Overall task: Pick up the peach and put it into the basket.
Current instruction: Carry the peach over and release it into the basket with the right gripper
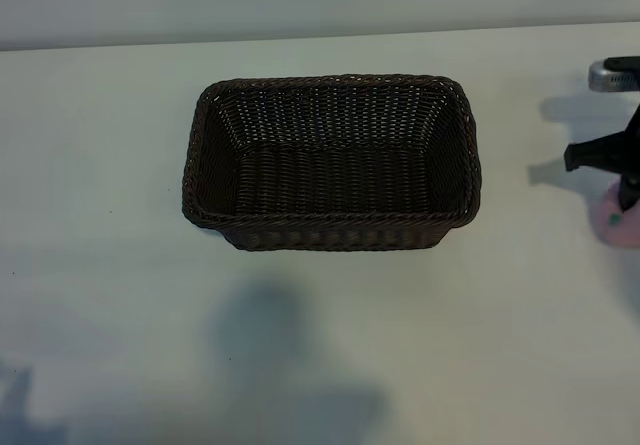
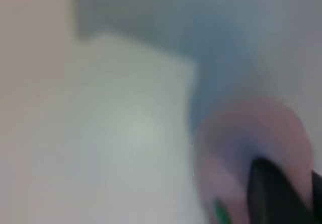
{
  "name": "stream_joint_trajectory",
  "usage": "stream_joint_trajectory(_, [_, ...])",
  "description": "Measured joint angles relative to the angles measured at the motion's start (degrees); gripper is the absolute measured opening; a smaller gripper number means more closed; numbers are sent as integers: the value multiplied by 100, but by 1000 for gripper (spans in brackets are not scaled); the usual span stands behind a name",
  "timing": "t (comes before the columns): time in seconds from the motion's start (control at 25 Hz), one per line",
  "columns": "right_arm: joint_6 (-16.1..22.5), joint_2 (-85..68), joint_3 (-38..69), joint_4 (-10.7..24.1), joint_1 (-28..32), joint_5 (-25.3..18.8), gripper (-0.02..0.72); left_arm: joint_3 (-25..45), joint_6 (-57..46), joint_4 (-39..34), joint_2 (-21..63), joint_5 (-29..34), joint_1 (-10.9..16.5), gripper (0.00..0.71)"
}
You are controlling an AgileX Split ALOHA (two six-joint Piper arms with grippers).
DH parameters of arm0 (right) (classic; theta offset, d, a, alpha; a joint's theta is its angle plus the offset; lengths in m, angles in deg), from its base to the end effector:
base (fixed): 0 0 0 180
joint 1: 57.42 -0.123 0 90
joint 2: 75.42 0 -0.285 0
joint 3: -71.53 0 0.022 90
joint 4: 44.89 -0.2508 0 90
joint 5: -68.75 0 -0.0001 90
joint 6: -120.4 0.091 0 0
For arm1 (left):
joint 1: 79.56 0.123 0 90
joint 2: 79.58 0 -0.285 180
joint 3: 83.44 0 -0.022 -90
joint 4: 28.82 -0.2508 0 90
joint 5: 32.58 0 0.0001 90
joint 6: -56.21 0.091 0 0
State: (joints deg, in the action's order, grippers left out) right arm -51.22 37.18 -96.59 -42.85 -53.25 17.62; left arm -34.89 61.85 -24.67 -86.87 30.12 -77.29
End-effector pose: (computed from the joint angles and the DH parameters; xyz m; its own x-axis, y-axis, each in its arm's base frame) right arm 0.3345 -0.0269 0.1716 -0.9775 0.1951 -0.0797 0.1971 0.9802 -0.0179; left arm -0.0075 -0.0062 0.2748 -0.4743 0.0462 -0.8791 0.0479 0.9985 0.0266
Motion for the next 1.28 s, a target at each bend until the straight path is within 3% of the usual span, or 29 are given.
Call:
stream_joint_trajectory(0.28, [-368, 5, -1186, -309, -5, -1204, 39, 0, 0, 0, 0, 0, 0, 495])
stream_joint_trajectory(0.4, [-547, 5, -1676, -637, -46, -1578, 39, 0, 0, 0, 0, 0, 0, 495])
stream_joint_trajectory(0.52, [-596, 5, -2138, -720, -318, -1793, 39, 0, 0, 0, 0, 0, -5, 494])
stream_joint_trajectory(0.88, [-377, 5, -2952, -800, -1723, -1797, 39, 0, 0, 0, 0, 0, -6, 494])
stream_joint_trajectory(1.28, [-311, 10, -2962, -819, -2694, -1135, 39, 0, 0, 0, 0, 0, -10, 494])
